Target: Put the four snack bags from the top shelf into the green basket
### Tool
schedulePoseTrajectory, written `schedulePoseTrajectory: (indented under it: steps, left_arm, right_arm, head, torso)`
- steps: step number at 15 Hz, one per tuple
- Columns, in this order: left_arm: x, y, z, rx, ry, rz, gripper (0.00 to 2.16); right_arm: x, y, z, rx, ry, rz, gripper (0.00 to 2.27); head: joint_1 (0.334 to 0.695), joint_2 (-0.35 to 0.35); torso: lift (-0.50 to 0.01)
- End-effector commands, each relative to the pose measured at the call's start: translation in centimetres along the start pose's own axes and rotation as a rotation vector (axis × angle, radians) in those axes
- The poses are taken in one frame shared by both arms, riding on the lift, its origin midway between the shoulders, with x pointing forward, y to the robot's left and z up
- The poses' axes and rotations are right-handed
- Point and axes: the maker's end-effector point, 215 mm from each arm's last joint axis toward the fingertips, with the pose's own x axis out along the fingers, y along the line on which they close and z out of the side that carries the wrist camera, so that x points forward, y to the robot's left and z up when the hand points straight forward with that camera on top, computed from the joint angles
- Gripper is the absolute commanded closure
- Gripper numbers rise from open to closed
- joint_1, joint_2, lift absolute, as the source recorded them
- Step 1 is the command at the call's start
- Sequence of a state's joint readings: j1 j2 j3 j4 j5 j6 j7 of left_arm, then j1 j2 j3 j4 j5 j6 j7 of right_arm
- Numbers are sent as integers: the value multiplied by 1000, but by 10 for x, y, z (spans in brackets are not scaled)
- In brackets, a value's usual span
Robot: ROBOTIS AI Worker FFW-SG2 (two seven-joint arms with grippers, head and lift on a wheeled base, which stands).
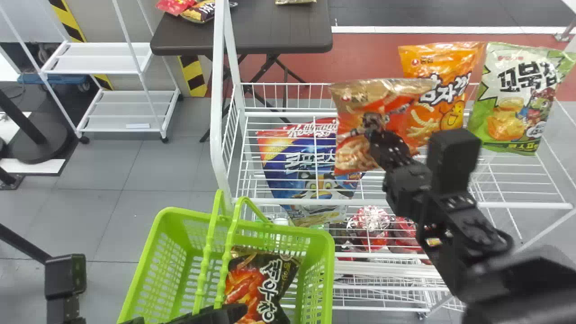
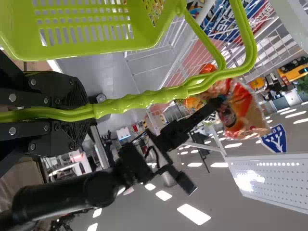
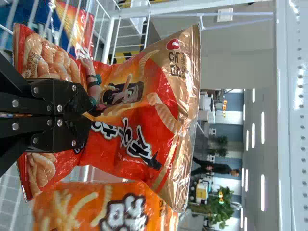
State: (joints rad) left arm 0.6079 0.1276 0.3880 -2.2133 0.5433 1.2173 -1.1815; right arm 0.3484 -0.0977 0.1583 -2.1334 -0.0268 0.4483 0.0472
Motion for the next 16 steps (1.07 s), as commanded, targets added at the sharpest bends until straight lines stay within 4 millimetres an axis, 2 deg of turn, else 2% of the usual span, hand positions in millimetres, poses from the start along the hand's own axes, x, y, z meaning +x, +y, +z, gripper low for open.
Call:
schedulePoseTrajectory:
  steps: [1,4,6,8,10,11,14,15,16]
  left_arm:
    - [1,0,2,5,-2,0,2138]
    - [2,1,4,6,-3,1,2138]
    - [3,2,3,5,-4,5,2138]
    - [5,3,2,3,-4,5,2138]
    - [6,2,2,3,-6,3,2138]
    - [7,1,2,4,-7,2,2138]
    - [9,-1,1,3,-4,-6,2138]
    - [10,-1,1,4,-4,-8,2138]
    - [11,-2,1,5,-5,-10,2138]
  right_arm:
    - [-38,-3,-21,50,84,17,2253]
    - [-83,13,-49,156,210,105,2253]
    - [-106,35,-50,194,249,169,2253]
    - [-126,68,-56,245,313,259,2253]
    - [-137,106,-62,278,366,342,2253]
    - [-143,126,-73,282,424,386,2253]
    - [-140,179,-111,319,532,500,2253]
    - [-133,198,-126,328,552,535,2253]
    - [-119,213,-127,331,513,563,2253]
  head:
    - [695,10]
    - [695,-7]
    - [695,-3]
    - [695,14]
    - [695,46]
    - [695,97]
    - [695,212]
    - [695,240]
    - [695,270]
  torso:
    - [-1]
    - [-1]
    - [-1]
    - [-1]
    - [-1]
    - [-1]
    - [-1]
    - [-1]
    - [-1]
